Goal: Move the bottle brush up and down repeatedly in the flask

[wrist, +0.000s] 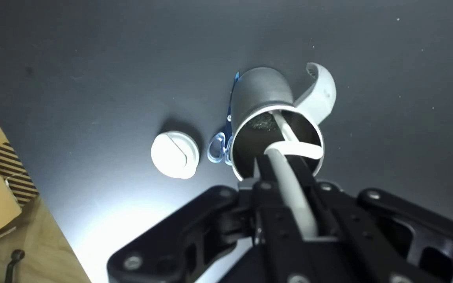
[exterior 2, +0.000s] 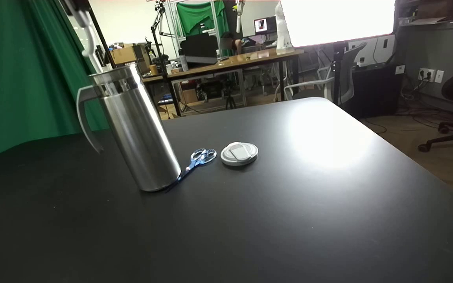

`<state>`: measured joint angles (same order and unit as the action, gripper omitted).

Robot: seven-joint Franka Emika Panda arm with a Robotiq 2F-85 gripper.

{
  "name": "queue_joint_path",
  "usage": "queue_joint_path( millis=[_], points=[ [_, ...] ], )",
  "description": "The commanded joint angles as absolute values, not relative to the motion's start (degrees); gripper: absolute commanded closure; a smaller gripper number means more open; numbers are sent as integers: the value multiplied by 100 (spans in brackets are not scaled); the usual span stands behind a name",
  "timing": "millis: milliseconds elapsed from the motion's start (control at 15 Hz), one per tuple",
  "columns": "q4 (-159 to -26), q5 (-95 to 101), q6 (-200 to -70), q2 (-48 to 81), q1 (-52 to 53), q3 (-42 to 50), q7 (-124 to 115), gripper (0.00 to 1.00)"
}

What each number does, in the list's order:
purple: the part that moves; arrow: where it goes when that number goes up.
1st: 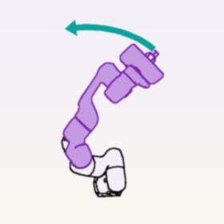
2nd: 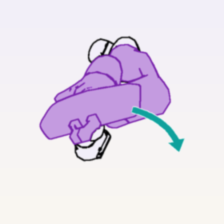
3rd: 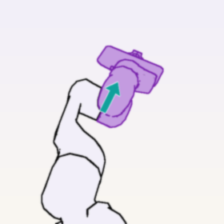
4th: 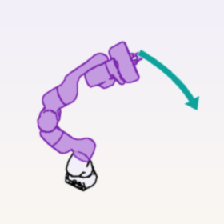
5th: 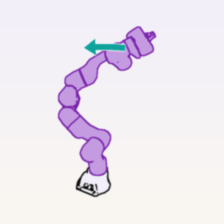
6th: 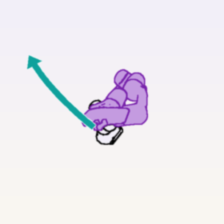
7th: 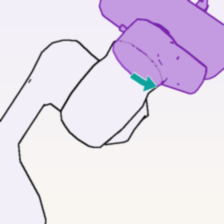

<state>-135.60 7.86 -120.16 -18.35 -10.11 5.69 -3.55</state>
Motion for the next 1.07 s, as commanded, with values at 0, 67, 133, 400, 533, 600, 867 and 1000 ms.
queue_joint_path(
  millis=[0,67,133,400,533,600,867,1000],
  points=[
    [-13689,882,-12023,-1581,-1018,547,-686,96],
    [-13711,876,-12026,-1495,-1015,553,-706,96],
    [-13726,886,-12042,-1418,-1017,555,-745,96],
    [-13695,873,-12011,-1199,-1005,578,-795,96],
    [-13658,855,-11986,-1177,-998,587,-806,96],
    [-13638,845,-11971,-1194,-994,588,-798,96],
    [-13488,824,-11842,-1444,-976,575,-742,96],
    [-13363,840,-11764,-1633,-977,560,-743,96]
  ],
)
